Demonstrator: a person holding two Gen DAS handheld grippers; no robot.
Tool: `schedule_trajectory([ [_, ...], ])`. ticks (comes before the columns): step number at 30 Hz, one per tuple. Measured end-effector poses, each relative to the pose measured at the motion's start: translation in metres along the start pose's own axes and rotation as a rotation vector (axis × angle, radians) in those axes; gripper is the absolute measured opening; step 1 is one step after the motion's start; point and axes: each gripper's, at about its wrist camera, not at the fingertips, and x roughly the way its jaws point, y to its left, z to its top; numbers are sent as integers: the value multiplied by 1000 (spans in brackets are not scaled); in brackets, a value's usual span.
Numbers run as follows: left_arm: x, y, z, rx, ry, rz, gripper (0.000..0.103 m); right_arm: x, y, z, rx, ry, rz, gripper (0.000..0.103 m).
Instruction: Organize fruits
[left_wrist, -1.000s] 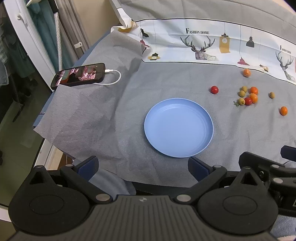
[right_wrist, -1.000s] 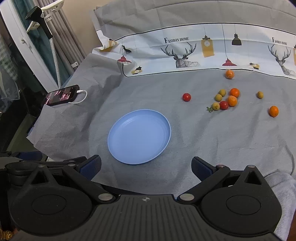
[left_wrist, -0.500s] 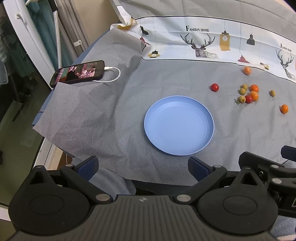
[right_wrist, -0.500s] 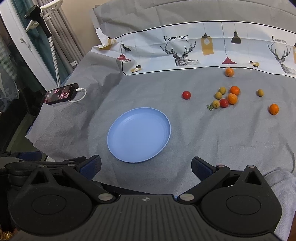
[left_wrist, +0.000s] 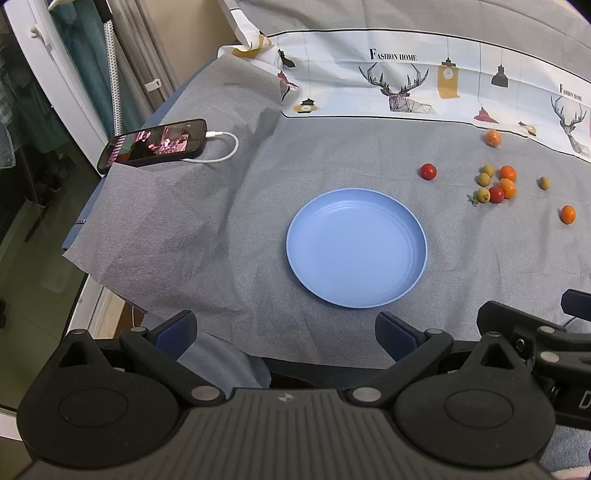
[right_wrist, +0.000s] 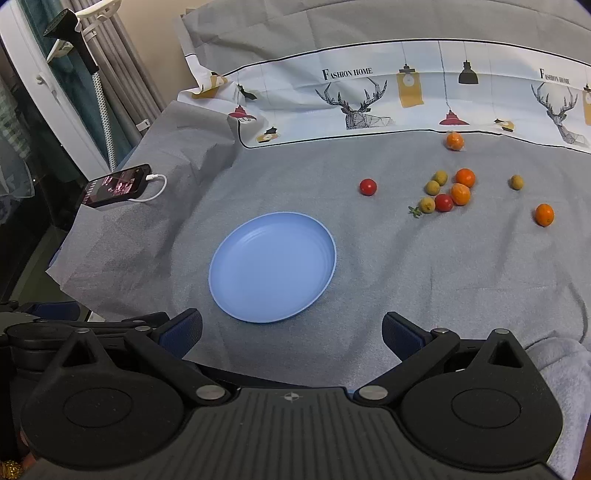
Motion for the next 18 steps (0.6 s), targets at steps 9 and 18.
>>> schedule_trajectory([
  [9,0,0,0,1,0,0,103,1,1,0,-11,18,-29,103],
  [18,0,0,0,1,2,0,103,1,0,0,-14,21,-33,103],
])
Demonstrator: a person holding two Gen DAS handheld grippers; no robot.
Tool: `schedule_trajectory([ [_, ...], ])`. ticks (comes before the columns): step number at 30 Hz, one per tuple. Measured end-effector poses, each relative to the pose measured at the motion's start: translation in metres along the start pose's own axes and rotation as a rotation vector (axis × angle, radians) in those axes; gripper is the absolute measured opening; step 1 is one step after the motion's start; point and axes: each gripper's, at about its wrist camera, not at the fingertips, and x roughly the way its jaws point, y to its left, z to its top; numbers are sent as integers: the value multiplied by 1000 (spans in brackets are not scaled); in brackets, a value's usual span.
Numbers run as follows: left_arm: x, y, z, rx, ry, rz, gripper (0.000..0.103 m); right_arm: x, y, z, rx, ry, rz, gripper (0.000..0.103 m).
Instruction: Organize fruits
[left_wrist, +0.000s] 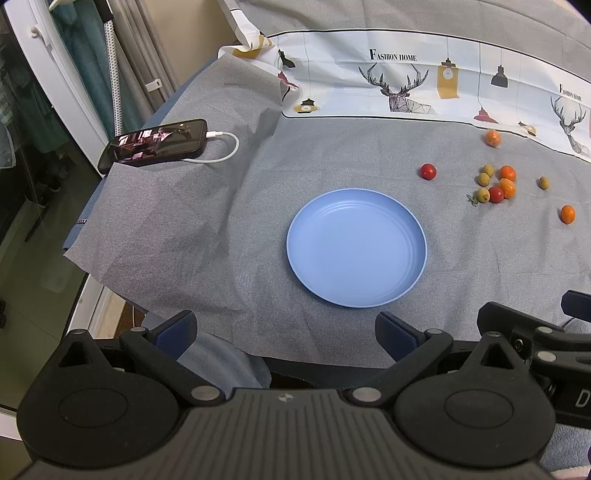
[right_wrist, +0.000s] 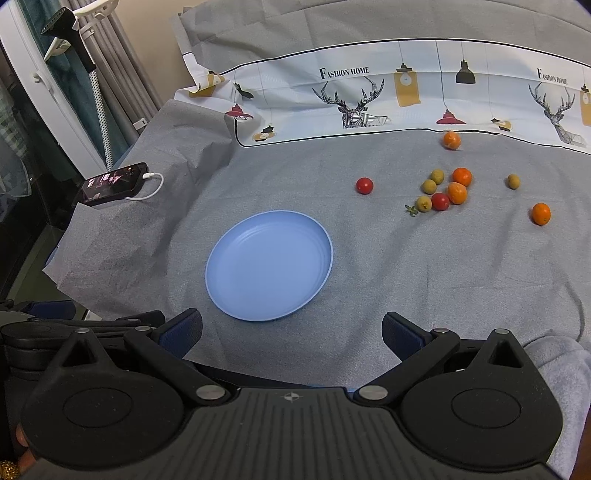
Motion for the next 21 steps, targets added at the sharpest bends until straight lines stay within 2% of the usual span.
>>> schedule_trajectory([
  [8,2,-2,-1,3,7,1,103,0,-1,-1,11,-14,19,103],
  [18,11,-7,3,16,45,-10,103,10,-7,-1,58,24,53,103],
  [21,17,-14,7,36,70,-40,103,10,-20,2,115,-18,49,103],
])
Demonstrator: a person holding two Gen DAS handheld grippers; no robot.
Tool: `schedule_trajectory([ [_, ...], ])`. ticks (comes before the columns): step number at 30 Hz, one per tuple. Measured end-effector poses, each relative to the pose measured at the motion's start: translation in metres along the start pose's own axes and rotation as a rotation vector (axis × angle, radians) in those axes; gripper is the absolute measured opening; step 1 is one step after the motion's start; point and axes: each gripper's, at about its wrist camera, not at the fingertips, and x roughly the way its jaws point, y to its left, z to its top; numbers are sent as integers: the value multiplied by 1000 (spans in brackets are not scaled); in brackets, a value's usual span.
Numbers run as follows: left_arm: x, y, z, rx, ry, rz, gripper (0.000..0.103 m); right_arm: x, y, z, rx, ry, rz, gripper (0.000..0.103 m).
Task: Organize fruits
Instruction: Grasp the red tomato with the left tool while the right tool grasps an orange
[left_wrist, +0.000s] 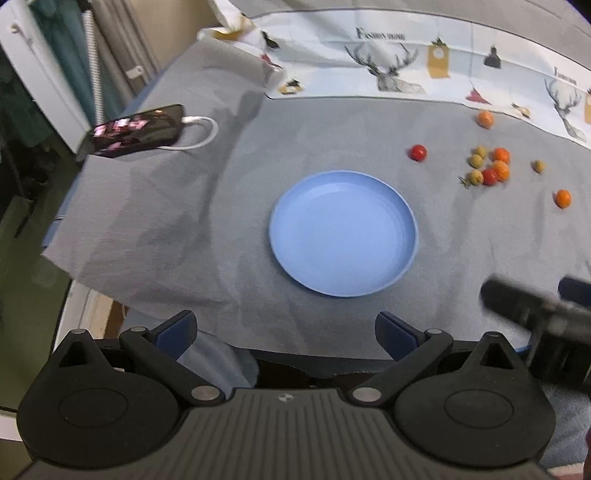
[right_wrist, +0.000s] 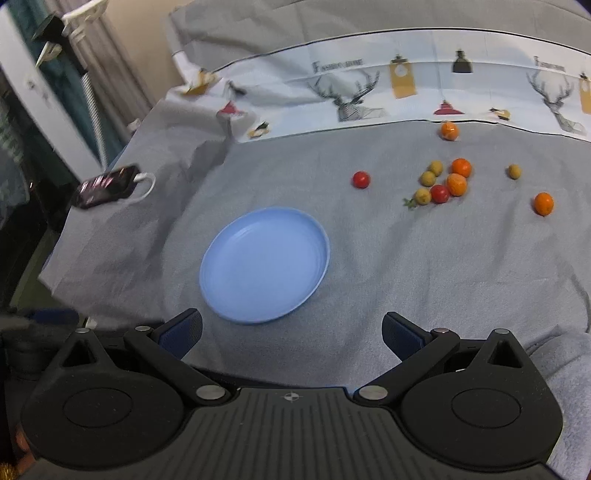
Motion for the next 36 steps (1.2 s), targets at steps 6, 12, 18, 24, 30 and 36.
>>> schedule_trajectory([
  [6,14,-29,23,31,14,-59,103,1,-56,13,122,-135,-162,103],
  [12,45,-76,72,48,11,-131,103,13,-128,21,201,-193,-356,103],
  [18,100,-126,131,48,-22,-157,103,45,-200,38,269,-237,-521,103],
  [24,182,-168,187,12,2,-143,103,94,-267,76,307,-246,-604,103],
  [30,257,-190,221,7,52,-112,103,157,-319,112,298,-216,-645,103],
  [36,306,-190,235,-13,51,-70,103,192,-326,95,203,-256,-712,102],
])
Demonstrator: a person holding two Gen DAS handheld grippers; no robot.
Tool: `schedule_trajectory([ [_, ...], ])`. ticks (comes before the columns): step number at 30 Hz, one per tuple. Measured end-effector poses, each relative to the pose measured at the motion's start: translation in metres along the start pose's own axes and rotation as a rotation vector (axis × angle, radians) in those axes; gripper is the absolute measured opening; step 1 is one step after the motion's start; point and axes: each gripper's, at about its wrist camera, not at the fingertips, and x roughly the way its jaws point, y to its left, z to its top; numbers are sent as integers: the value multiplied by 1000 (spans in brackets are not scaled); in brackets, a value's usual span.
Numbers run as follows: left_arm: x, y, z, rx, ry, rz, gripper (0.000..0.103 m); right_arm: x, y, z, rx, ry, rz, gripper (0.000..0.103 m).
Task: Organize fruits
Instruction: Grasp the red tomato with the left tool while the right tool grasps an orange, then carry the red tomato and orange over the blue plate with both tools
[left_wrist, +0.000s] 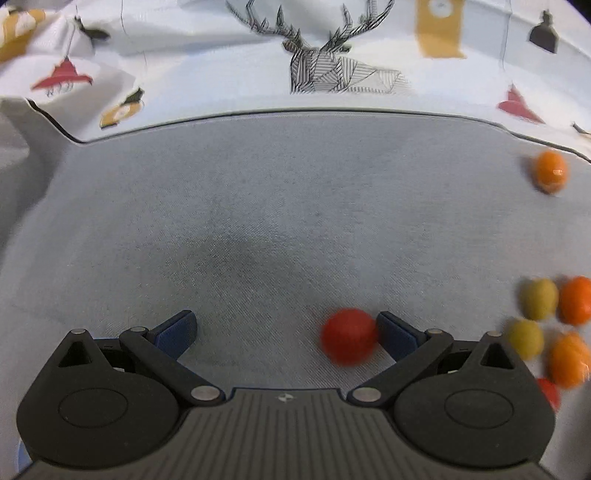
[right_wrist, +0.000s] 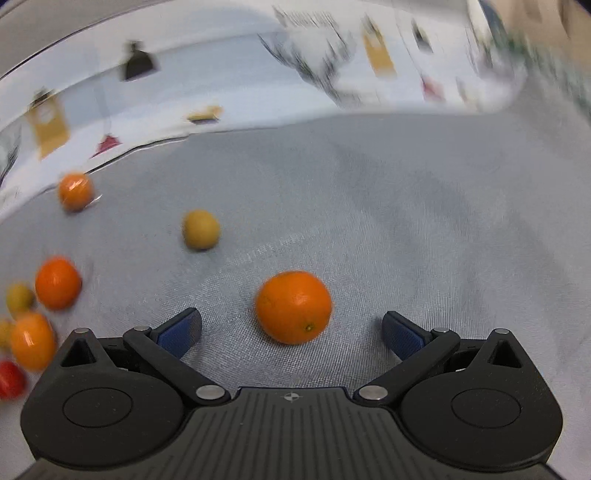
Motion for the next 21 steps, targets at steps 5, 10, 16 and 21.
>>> schedule_trajectory([
  [5,1,-2,2,18,-19,17,103,2,0,1,7,-1,0,103],
  [10,-7,-11,5,97,3,12,87,-2,-3,1,7,2,12,101],
  [16,-29,-11,-4,95,48,-74,34,-19,0,-2,-22,-46,46,36],
  [21,-73,-11,-18,148,-7,-52,34,-33,-8,3,25,-54,85,36],
])
